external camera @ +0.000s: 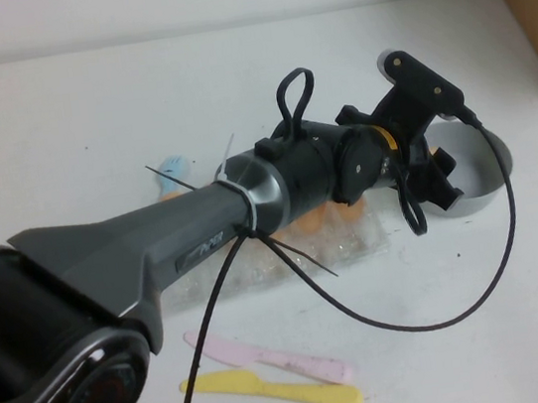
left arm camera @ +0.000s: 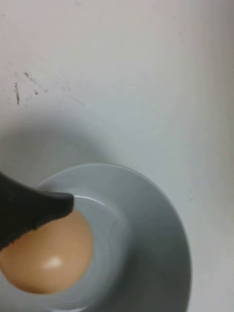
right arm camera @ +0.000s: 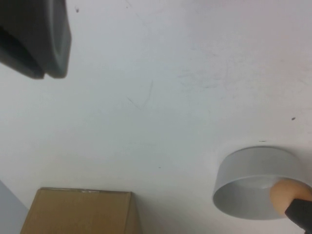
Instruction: Take an egg out of the egg box
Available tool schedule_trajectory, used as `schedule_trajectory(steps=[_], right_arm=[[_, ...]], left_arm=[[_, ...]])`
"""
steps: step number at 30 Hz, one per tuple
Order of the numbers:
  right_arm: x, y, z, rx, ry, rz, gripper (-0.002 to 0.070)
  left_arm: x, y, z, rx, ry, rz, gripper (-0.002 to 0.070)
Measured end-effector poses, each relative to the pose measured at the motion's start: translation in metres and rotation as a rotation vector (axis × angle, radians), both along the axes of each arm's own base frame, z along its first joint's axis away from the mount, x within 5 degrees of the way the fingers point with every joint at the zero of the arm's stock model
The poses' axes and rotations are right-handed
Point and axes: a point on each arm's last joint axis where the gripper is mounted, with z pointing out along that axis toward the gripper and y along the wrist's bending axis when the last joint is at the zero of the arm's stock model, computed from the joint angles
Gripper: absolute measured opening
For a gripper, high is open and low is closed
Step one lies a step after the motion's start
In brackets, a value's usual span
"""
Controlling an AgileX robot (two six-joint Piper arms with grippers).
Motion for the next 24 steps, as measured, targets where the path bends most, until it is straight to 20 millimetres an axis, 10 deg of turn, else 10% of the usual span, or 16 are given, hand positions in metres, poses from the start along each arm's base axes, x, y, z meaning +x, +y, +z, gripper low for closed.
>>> schedule_trajectory(steps=[9,14,24], right_arm=[[0.000,0.000,0.000,0.000,0.000,0.000,-0.0017],[0.000,0.000,0.000,0.000,0.000,0.000,-0.0017],[0.000,0.000,0.000,0.000,0.000,0.000,-0.0017]], left_arm=[[-0.001,0.002,0.006,0.038,-0.027,-0.022,0.0448],[-0.010,0.015,0.045,0.108,-0.090,-0.061,0.0426],[-0.012,0.084,0.106,0.183,-0.099,0.085,0.0036]])
